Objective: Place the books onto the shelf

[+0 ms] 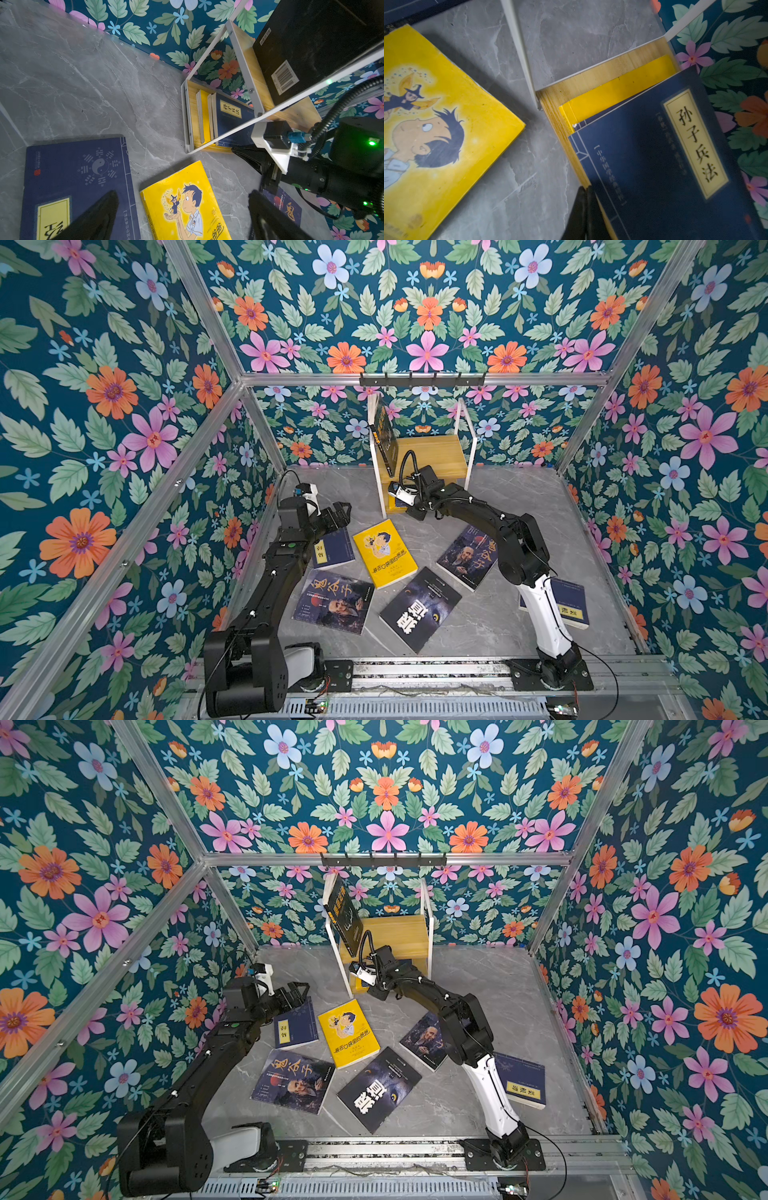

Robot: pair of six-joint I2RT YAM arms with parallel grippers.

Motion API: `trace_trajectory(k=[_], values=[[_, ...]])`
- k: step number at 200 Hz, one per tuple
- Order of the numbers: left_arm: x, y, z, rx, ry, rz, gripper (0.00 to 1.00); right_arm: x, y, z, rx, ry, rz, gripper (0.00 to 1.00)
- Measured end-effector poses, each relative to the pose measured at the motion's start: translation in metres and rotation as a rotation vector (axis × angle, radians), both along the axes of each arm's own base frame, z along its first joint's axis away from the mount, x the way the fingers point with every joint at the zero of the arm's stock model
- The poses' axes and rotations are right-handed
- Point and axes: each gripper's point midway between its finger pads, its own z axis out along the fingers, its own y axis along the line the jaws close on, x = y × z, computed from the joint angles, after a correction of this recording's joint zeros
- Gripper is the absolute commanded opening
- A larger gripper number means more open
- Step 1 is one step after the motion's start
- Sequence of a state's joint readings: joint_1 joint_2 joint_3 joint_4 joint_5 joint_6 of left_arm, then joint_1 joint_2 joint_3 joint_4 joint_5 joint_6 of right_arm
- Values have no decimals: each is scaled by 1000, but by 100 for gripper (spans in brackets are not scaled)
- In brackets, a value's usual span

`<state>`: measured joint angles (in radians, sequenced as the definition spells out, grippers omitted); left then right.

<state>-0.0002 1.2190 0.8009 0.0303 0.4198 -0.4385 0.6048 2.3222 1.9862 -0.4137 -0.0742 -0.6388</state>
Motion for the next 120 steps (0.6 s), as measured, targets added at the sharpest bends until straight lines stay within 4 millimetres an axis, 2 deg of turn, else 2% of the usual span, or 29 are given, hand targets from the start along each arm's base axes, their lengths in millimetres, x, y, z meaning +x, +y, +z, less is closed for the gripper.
trace_trajectory(k=[120], values=[[0,0,-1,0,2,0,100,1,4,-5,1,6,1,0]])
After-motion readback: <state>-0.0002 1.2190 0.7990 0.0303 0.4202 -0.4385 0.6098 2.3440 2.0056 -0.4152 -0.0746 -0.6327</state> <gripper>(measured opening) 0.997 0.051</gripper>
